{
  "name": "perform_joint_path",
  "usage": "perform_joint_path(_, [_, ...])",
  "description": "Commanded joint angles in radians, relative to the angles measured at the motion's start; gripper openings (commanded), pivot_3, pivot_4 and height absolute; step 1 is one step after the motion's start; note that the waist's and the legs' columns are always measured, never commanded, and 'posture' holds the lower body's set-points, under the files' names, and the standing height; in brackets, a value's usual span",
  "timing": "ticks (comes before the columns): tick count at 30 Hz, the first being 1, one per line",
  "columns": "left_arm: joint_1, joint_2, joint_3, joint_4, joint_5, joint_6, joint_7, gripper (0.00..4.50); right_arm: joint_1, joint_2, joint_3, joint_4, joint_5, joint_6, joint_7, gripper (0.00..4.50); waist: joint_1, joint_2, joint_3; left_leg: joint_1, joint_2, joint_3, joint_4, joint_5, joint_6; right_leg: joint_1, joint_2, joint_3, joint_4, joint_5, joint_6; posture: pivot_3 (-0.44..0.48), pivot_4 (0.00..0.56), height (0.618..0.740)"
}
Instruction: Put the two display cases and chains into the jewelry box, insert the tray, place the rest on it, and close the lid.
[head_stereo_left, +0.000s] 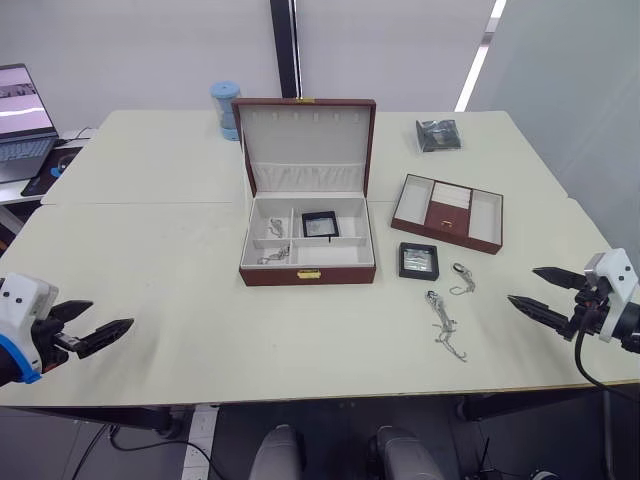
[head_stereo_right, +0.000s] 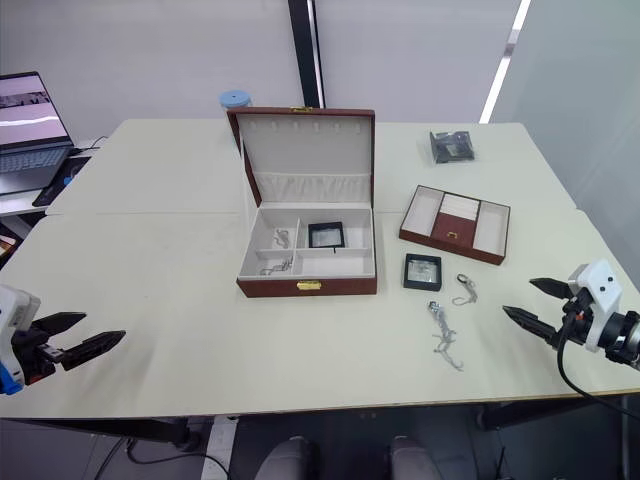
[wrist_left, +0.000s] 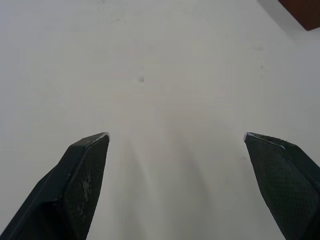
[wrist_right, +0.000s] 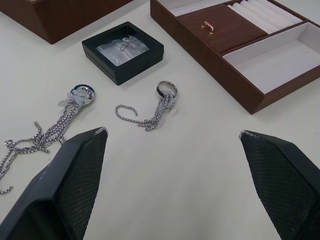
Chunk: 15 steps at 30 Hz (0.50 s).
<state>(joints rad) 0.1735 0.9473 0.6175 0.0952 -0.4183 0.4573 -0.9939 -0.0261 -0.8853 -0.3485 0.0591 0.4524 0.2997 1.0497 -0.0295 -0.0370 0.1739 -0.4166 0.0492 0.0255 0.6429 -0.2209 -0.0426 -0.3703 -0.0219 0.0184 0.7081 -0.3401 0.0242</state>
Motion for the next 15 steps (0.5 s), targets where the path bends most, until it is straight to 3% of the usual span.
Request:
perform_joint_path(1, [0.006, -0.019, -0.007, -0.064, -0.001, -0.042, 0.004, 4.47, -0.011, -0.026, -0.028, -0.046, 0.017, 0.009, 0.014, 4.50, 0.000, 0.000, 0.000, 0.000, 0.000, 0.000, 0.000, 0.000, 0.000, 0.000, 0.000, 0.000, 0.000, 0.000, 0.000, 0.000, 0.150, 0.740])
perform_joint_path(9, [0.021, -0.077, -0.035, -0.182, -0.017, -0.136, -0.025, 4.47, -0.052, -0.054, 0.015, -0.049, -0.002, 0.006, 0.067, 4.50, 0.000, 0.000, 0.000, 0.000, 0.000, 0.000, 0.000, 0.000, 0.000, 0.000, 0.000, 0.000, 0.000, 0.000, 0.000, 0.000, 0.150, 0.740])
perform_joint_path(15, [0.003, -0.097, -0.179, -0.358, -0.032, -0.146, -0.050, 4.47, -0.160, -0.073, 0.138, -0.081, -0.022, 0.022, 0.118, 4.50, -0.002, 0.000, 0.000, 0.000, 0.000, 0.000, 0.001, 0.000, 0.000, 0.001, 0.000, 0.001, 0.000, 0.000, 0.000, 0.000, 0.150, 0.740])
